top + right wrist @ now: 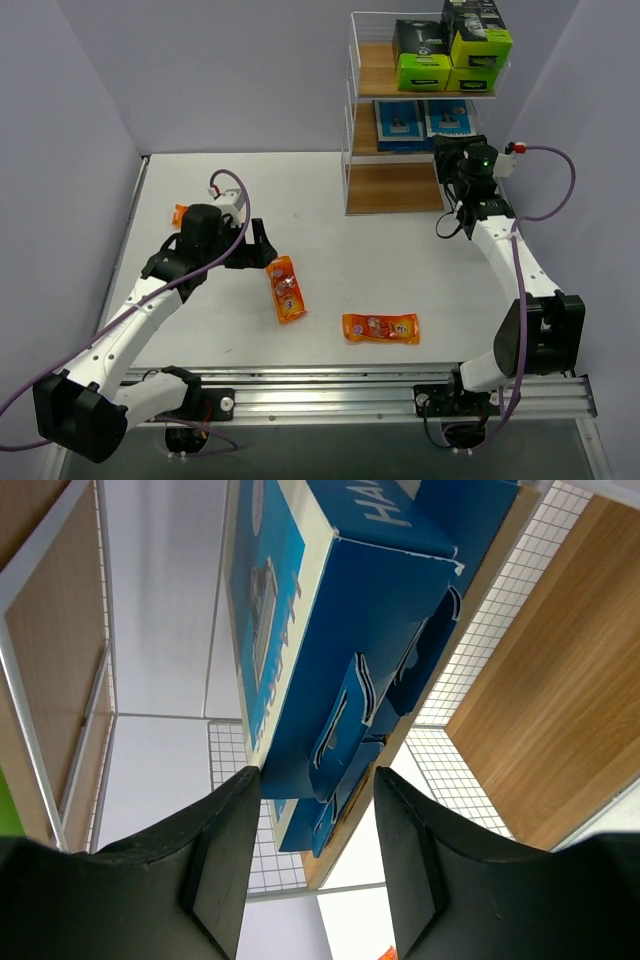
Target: Place and organize the shaving razors onto the shelf
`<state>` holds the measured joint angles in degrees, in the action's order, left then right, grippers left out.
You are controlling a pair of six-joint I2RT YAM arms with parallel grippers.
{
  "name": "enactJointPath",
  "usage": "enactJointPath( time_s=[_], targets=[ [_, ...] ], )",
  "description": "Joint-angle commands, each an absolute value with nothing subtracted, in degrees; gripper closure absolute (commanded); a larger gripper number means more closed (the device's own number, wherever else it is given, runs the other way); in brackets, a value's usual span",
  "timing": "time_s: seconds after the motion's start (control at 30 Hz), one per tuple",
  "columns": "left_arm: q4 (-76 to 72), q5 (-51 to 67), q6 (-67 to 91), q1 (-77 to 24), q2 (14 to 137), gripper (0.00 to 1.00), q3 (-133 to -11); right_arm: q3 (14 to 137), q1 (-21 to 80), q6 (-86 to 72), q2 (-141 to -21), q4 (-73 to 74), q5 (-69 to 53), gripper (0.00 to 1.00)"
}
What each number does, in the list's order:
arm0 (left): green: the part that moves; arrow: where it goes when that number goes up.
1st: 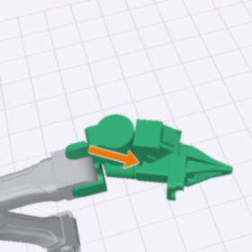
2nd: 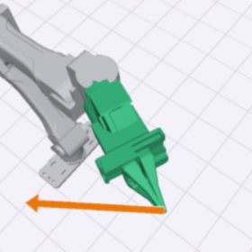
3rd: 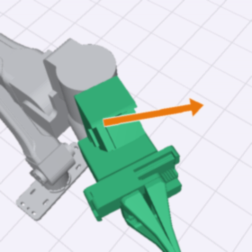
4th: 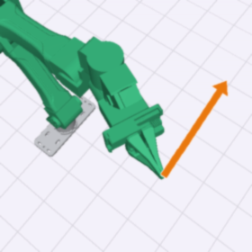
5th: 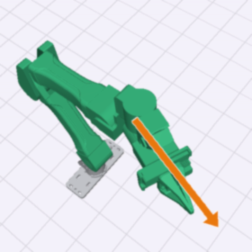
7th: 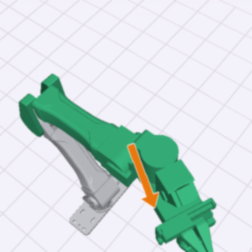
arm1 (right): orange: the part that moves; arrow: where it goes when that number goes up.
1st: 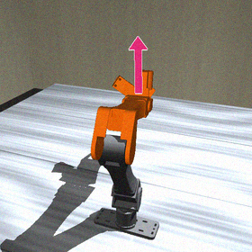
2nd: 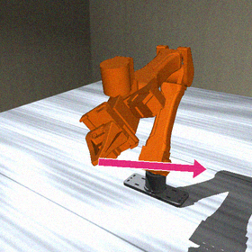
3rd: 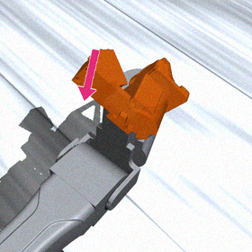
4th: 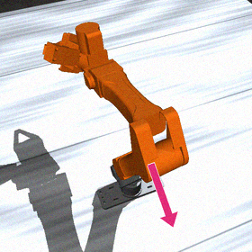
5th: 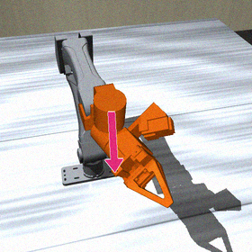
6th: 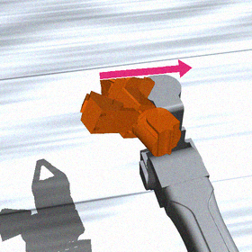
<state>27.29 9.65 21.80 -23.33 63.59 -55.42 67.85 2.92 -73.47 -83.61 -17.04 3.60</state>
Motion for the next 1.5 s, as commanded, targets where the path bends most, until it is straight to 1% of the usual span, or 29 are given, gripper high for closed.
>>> enactJointPath(
  time_s=[0.0,0.17,0.23,0.33,1.03,1.13,1.23,1.3,1.43,1.47],
  targets=[
    [26.9,10.6,21.2,-22.8,63.7,0.06,-58.1,71.2,2.5,-73.7,-84.2,-21.3,2.8,0.57],
    [27.0,10.8,21.2,-22.8,64.0,0.06,-58.1,71.4,2.4,-74.3,-84.8,-22.6,3.2,0.65],
    [26.9,10.9,21.2,-22.7,64.1,0.06,-58.1,71.5,2.4,-74.3,-85.1,-22.9,3.2,0.66],
    [27.0,11.0,21.2,-22.6,64.2,0.06,-58.2,72.1,2.3,-74.3,-85.5,-22.9,3.2,0.69],
    [27.0,11.4,21.2,-22.4,65.0,0.06,-58.1,72.9,0.3,-74.5,-88.2,-25.0,1.3,0.71],
    [27.2,11.3,21.1,-22.4,65.1,0.06,-58.1,73.1,0.3,-73.7,-88.1,-24.7,1.1,0.69],
    [27.2,11.3,21.0,-22.5,65.3,0.06,-58.2,73.3,0.4,-72.8,-87.5,-24.6,1.0,0.65],
    [27.2,11.3,21.0,-22.5,65.3,0.06,-58.3,73.5,0.4,-72.5,-87.2,-24.6,0.5,0.61],
    [27.4,10.6,20.6,-22.5,64.9,0.06,-58.4,74.1,0.4,-72.2,-86.0,-23.6,0.5,0.48],
    [27.6,10.5,20.3,-22.4,64.8,0.06,-58.5,74.1,-1.2,-72.1,-85.8,-23.3,-1.3,0.46]
  ],
)
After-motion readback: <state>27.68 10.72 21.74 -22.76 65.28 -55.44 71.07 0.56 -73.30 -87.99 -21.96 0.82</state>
